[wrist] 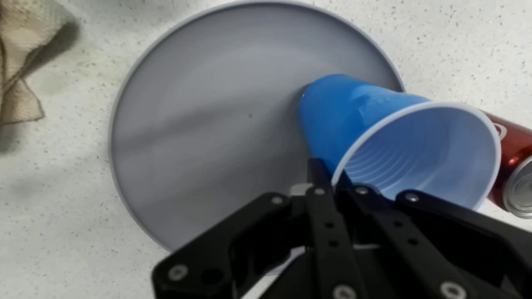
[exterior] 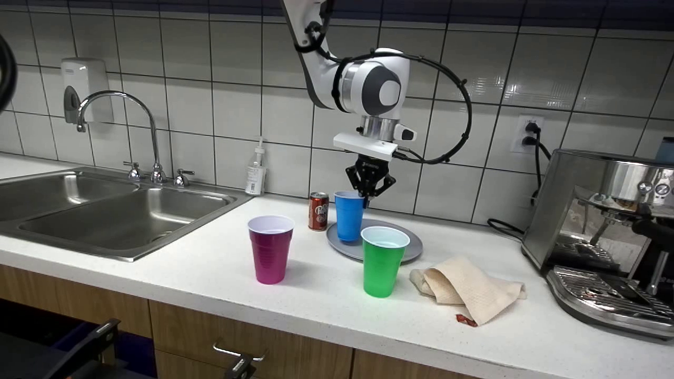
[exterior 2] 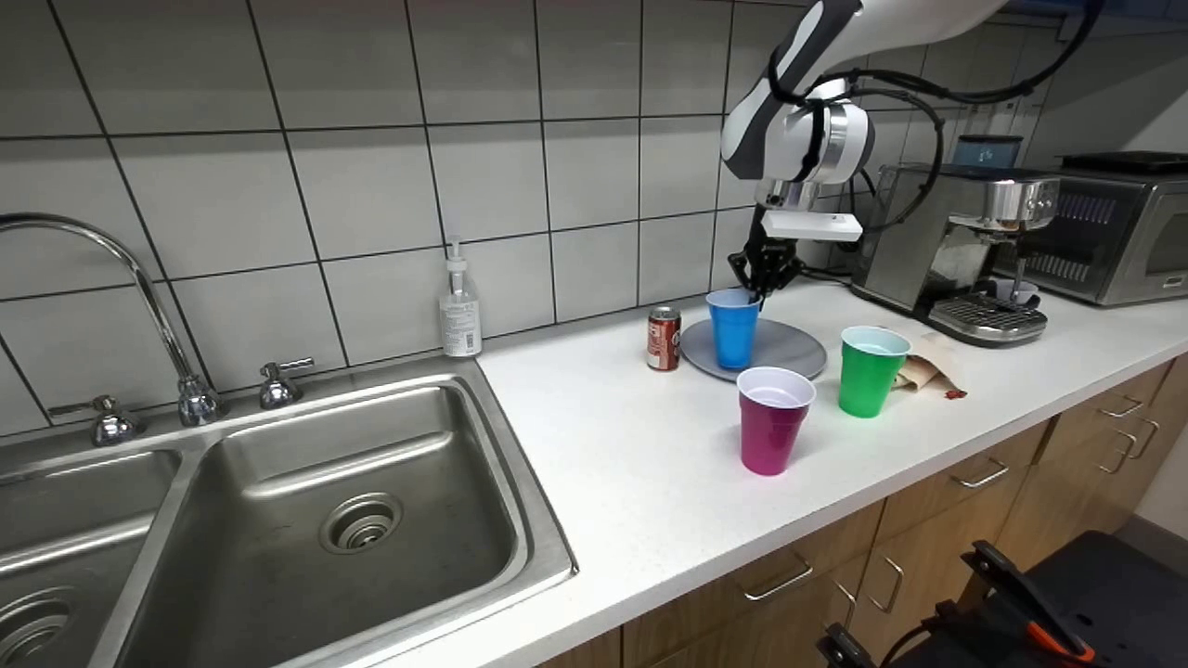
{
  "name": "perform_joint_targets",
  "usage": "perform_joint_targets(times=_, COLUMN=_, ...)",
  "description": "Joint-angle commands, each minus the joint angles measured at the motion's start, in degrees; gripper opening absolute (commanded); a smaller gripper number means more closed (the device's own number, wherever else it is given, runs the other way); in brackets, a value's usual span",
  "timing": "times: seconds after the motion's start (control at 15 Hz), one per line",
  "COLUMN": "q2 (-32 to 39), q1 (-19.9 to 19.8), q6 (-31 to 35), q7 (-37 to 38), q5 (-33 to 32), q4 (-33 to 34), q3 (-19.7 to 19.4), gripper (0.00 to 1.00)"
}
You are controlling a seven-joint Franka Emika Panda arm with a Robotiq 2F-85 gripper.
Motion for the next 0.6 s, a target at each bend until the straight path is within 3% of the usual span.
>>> perform_joint_targets(times=0.0, q2=0.3, q1=0.0, q6=-1.9, q7=0.9, q5=-0.6, q4=1.1, q3=0.0, gripper=0.01)
perform_joint_targets(times=0.2, q2=0.7, q1=0.2, q6=-1.7, q7=1.1, q5=-0.7, q4=1.1, q3=-0.1, gripper=0.05)
perform_joint_targets(times=0.27, q2=0.9, q1=0.3, q6=-1.8, q7=1.4, q5=-0.9, q4=1.4, q3=-0.2, gripper=0.30)
perform_joint_targets(times=0.4, q2=1.2, q1=0.6, q6=-1.9, q7=1.7, q5=-1.2, q4=1.6, q3=-0.3, gripper=0.35)
perform_joint_targets(times=0.53, q2=1.2, q1=0.9, q6=-2.3, q7=2.3, q5=-1.3, q4=1.6, q3=-0.5, gripper=0.50)
